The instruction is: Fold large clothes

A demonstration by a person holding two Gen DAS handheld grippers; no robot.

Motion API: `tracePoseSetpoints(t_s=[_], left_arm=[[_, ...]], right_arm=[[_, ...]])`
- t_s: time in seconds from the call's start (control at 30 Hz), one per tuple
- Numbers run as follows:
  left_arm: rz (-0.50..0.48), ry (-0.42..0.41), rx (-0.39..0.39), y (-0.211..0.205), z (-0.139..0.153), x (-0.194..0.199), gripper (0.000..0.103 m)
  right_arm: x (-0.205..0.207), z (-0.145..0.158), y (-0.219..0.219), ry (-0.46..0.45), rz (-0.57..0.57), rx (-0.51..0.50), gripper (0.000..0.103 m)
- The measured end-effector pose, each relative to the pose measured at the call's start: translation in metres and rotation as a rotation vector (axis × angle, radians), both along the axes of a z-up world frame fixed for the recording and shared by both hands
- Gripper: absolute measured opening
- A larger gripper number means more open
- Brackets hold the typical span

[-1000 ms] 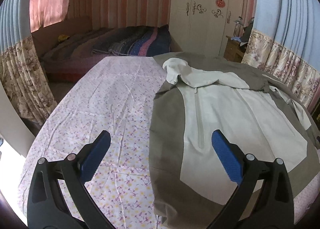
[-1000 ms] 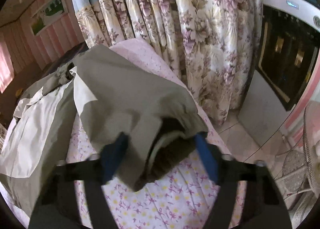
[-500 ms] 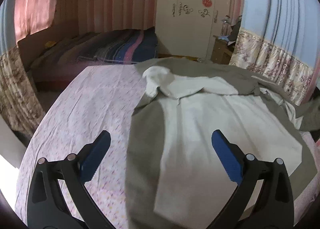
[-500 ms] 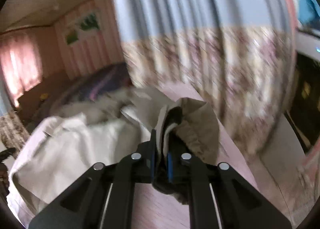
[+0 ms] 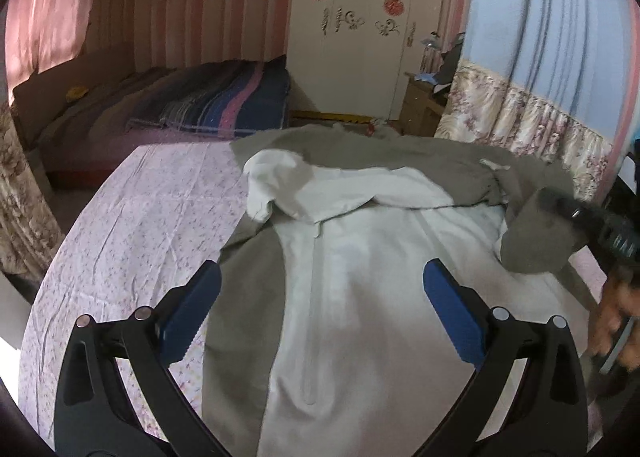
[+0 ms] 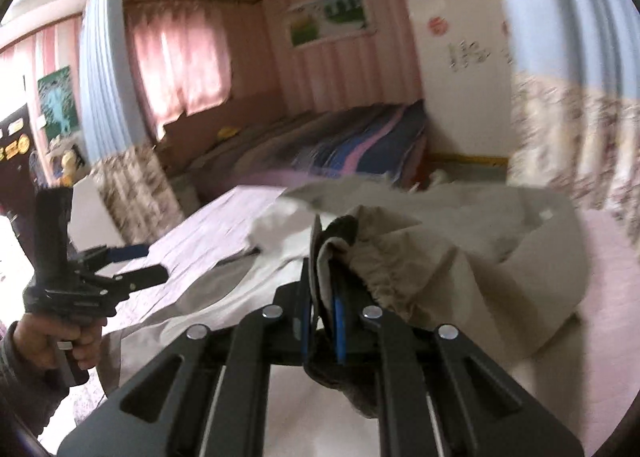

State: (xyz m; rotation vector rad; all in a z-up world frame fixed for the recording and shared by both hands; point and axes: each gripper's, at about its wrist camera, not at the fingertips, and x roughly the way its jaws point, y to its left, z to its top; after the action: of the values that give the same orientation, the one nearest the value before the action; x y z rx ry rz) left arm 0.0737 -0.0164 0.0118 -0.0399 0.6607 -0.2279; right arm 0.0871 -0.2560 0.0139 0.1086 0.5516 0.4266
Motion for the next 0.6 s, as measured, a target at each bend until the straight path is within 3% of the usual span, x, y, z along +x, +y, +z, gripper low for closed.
tracePoseSetpoints(t_s=[0.03,0.1,0.13,0.17,0.4,0.6], left_arm=[[0.011,0.011,0.0,0.003,-0.003,0.001,0.1],[0.021,0.028,0.005,0.006,-0.009,0.002,0.1],[0.024,0.03,0.009,0.007,-0.01,0.001,0.1],[0.025,0.031,0.013,0.007,-0.012,0.001,0.1],[-0.018,0.037,0.013,-0.013,-0.01,-0.004,0.1],[-0.135,0.036,-0.014,-0.058,-0.005,-0.011,0.1]], right_arm=[[0.004,-0.007,0.009,0.015,0.003,-0.009,0.013],[0.0,-0.011,0.017,0.011,0.018,-0.016,0.047],[-0.005,-0.008,0.016,-0.02,0.022,-0.005,0.078],[-0.007,-0.005,0.013,-0.045,0.012,0.0,0.087],[-0.054,0.02,-0.038,-0.157,-0.121,-0.004,0.09],[-0.069,0.02,-0.094,-0.139,-0.247,0.014,0.093]])
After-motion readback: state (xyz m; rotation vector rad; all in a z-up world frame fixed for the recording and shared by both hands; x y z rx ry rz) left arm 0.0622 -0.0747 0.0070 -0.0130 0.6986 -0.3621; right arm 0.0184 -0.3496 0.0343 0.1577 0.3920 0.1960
